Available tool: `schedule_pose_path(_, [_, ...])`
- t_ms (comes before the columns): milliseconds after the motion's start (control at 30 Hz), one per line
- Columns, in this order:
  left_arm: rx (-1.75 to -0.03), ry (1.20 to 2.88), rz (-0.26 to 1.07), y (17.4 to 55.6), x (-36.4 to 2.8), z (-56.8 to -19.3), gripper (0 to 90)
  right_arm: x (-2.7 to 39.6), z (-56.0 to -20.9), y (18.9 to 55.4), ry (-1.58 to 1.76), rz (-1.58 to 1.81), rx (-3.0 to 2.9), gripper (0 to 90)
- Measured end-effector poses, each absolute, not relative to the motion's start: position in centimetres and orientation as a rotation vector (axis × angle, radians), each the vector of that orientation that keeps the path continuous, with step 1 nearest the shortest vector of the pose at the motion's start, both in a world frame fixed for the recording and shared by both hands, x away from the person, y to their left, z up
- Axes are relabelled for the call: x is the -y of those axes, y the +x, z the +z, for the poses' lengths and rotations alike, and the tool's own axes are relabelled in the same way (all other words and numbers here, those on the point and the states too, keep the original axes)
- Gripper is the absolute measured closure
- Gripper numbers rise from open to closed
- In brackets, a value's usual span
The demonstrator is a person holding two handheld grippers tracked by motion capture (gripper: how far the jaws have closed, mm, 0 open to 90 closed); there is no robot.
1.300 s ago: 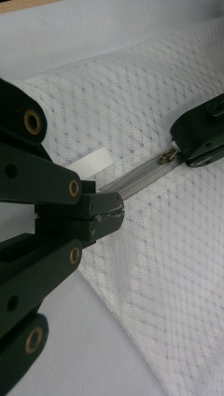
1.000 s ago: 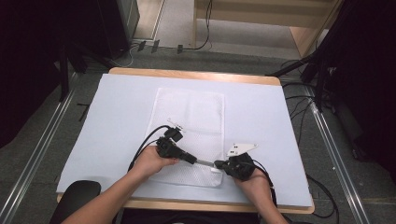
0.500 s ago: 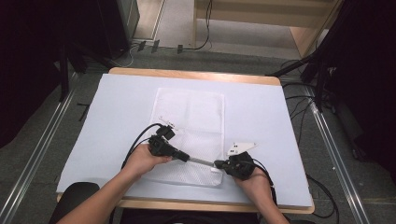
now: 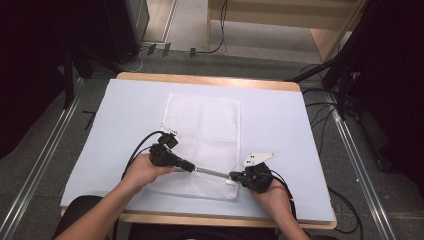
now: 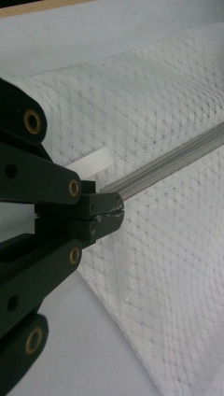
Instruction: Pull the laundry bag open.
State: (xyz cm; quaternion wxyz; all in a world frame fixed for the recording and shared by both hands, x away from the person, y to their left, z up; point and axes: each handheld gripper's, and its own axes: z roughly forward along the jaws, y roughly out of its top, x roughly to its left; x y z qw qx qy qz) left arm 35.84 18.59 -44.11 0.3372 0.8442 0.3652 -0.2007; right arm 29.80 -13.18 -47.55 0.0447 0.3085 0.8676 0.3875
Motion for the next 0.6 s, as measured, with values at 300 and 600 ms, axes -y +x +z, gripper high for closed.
schedule_pose_path(300, [-0.981,2.198,-0.506,35.6,-20.7,-43.7,88.2,13.1,-47.5,29.8,0.928,1.185,-2.655,90.0])
schedule_pose_path(600, [-1.032,2.16,-0.483,35.4,-23.4,-43.4,88.2,13.1,-47.5,29.9,0.938,1.174,-2.663,90.0])
